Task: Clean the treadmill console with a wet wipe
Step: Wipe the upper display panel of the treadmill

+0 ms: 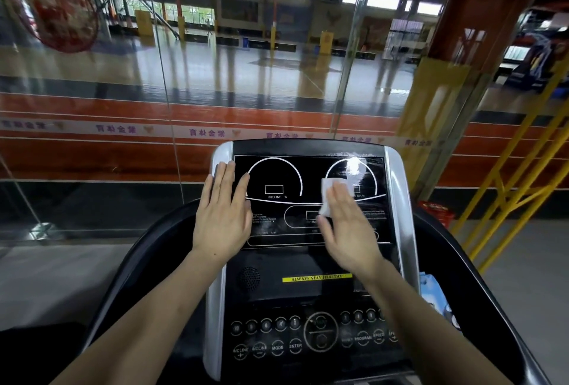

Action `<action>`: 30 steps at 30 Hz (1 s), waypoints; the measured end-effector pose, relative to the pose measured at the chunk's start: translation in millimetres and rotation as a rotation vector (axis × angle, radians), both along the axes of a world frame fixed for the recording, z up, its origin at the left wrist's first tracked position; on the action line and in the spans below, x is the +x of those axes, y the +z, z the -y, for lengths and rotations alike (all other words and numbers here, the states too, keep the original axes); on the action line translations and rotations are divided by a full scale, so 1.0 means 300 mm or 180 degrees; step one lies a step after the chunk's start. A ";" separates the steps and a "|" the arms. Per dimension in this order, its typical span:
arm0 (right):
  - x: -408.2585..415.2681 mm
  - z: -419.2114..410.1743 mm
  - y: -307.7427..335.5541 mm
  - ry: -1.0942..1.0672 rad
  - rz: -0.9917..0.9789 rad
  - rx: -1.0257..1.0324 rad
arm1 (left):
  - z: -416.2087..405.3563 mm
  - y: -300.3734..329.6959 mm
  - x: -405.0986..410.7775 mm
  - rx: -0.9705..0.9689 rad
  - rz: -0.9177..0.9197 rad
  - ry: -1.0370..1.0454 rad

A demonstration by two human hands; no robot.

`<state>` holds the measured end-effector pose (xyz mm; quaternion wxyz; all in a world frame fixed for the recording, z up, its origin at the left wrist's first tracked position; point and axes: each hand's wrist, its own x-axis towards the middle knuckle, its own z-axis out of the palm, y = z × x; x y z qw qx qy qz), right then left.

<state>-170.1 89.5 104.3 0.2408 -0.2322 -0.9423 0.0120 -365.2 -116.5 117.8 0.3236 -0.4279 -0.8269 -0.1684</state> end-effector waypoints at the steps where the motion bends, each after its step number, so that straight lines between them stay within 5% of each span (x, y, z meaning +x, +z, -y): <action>1: 0.032 -0.059 0.009 -0.0196 -0.0078 -0.0113 | -0.002 0.000 0.001 0.0006 0.0008 0.0013; 5: 0.109 -0.157 0.014 -0.0579 -0.0249 -0.0545 | -0.003 -0.002 0.000 0.0051 0.0005 -0.0001; 18: 0.105 -0.043 -0.127 -0.0700 -0.0468 -0.0382 | -0.001 -0.002 0.001 0.0189 0.0086 -0.0084; 24: -0.038 0.199 -0.141 0.0026 0.0111 0.0101 | 0.001 -0.001 0.001 0.0247 0.0185 -0.0139; 30: 0.145 -0.028 -0.137 -0.0446 -0.0033 -0.0096 | 0.010 0.003 0.002 0.0374 0.0405 -0.0222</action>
